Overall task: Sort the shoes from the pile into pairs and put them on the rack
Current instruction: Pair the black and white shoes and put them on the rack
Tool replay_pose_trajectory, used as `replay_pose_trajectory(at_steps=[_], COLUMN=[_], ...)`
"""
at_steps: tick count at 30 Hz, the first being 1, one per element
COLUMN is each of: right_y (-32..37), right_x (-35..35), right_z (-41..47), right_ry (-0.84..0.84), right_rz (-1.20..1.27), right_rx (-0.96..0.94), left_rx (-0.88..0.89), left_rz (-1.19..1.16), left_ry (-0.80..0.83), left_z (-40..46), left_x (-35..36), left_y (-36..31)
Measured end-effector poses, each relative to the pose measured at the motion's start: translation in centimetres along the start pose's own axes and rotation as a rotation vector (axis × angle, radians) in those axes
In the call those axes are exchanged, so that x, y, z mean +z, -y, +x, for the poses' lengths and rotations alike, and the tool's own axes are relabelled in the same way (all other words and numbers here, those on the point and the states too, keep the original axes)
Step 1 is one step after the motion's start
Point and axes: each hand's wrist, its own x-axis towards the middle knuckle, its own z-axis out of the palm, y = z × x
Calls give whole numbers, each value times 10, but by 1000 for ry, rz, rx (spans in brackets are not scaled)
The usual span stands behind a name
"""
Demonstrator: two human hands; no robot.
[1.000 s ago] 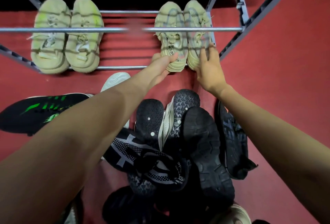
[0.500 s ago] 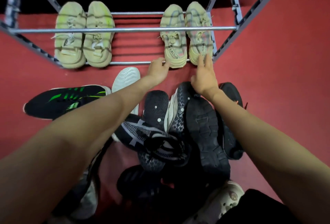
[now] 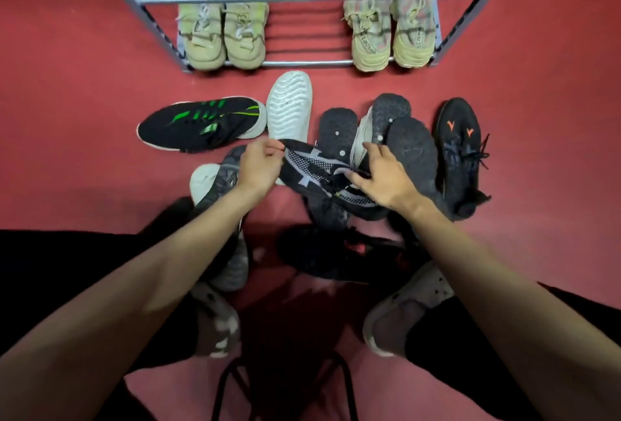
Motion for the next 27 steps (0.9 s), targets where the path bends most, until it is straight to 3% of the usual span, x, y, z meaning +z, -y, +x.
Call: replay_pose_trajectory(at_steps=[2, 6, 8, 10, 14, 18, 21, 23, 25, 27], right_y=[0, -15, -31, -49, -73, -78, -80, -79, -78, -76], right_x=[6, 13, 15, 16, 19, 20, 7, -11, -25, -34], right_z=[-12, -37, -50, -62, -73, -72, -73, -80, -88, -96], right_ry=[-10, -283, -342, -262, -94, -110, -253, -347, -261, -161], right_rz=[-46, 29, 93, 126, -137, 10, 342, 887, 1517, 1826], right_rx=[58, 203, 337, 433, 383, 470, 433, 448, 420, 370], left_rx=[-83, -131, -136, -108, 8, 124, 218, 232, 220, 171], left_rz=[75, 206, 242, 300, 330, 374, 407, 404, 354, 228], left_ry=[5, 159, 209, 209, 203, 241, 279, 301, 315, 324], left_z=[-15, -43, -52, -60, -65, -68, -69, -69, -69, -69], left_x=[-2, 16, 31, 45, 64, 73, 79, 80, 82, 84], left_y=[12, 14, 10, 1, -13, -25, -31, -35, -40, -45])
